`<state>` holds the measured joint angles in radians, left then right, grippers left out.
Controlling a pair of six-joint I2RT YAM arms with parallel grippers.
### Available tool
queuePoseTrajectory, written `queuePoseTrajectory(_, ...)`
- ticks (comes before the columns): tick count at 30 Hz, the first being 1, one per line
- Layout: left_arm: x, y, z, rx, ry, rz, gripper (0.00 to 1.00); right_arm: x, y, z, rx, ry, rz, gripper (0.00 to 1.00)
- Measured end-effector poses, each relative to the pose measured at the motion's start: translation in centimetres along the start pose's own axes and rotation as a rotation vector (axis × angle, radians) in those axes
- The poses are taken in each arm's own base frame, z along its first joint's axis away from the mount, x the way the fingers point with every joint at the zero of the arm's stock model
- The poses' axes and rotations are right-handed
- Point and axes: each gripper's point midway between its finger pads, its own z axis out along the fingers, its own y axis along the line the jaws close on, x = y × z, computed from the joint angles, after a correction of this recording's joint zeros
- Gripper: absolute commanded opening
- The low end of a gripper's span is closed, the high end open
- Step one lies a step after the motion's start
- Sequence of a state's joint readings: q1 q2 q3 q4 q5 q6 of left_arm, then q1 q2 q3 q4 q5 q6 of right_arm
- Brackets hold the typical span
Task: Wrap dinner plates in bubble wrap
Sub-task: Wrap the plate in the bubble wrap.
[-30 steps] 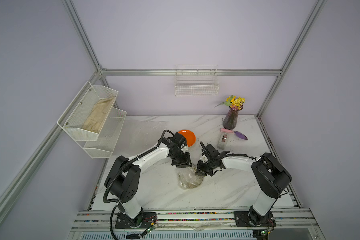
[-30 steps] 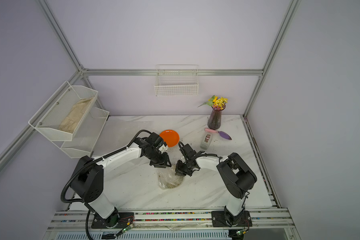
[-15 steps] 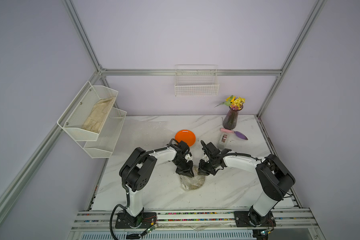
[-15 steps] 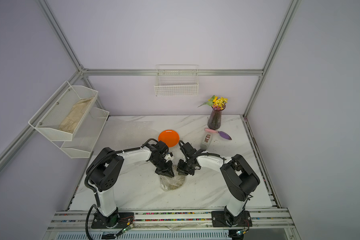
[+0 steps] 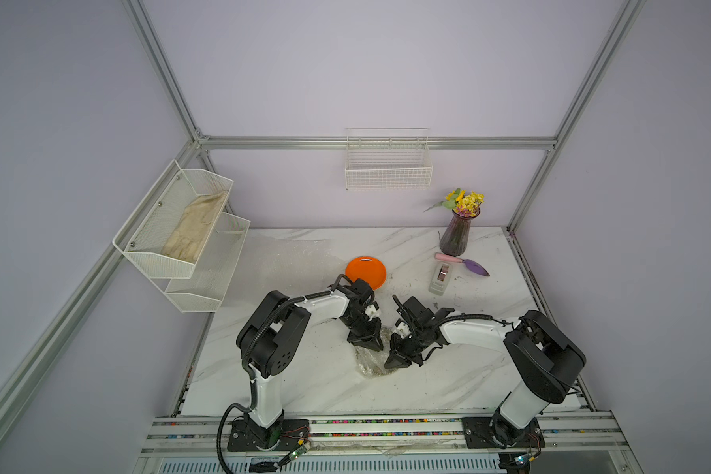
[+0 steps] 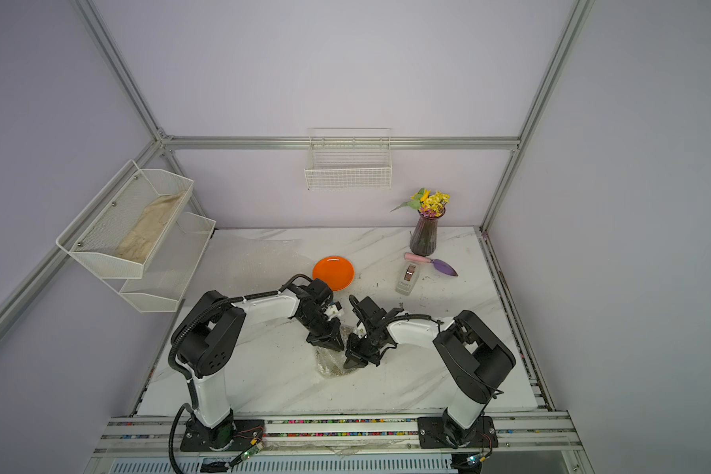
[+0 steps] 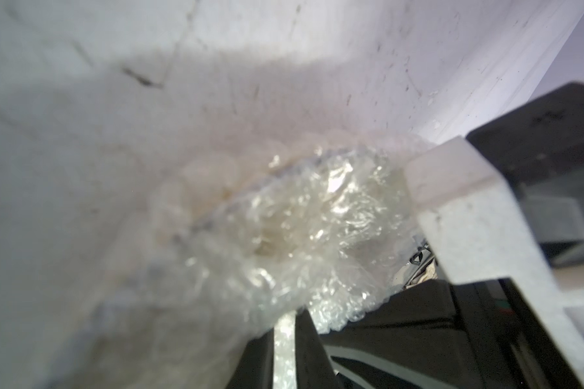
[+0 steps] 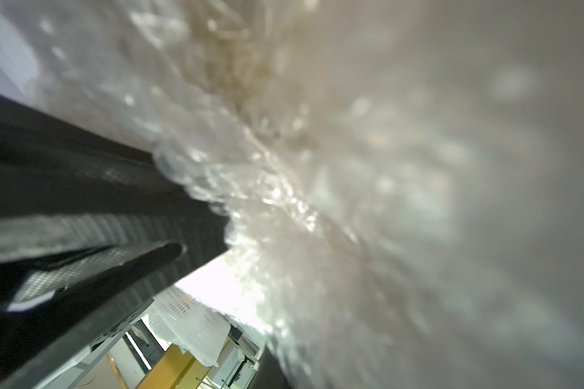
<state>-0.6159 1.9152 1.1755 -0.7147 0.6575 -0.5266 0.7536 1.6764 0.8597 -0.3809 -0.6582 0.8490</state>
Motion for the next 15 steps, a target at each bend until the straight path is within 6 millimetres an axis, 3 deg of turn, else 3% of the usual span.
queuePoseTrajectory(5,0.6,0.6,-0.4,-0.006,-0.022,-0.006,0.19,-2.0,-0.8,-0.3,0.091,-0.041,-0.014,0.0)
queuePoseTrajectory(12,2.2,1.5,-1.4,-0.029,-0.063,-0.063,0.25,-7.2,0.8,-1.4,0.142,-0.105,-0.096,0.0)
queuePoseTrajectory(15,2.0,1.3,-1.3,-0.022,-0.078,-0.075,0.24,-8.3,1.2,-1.7,0.142,-0.112,-0.122,0.0)
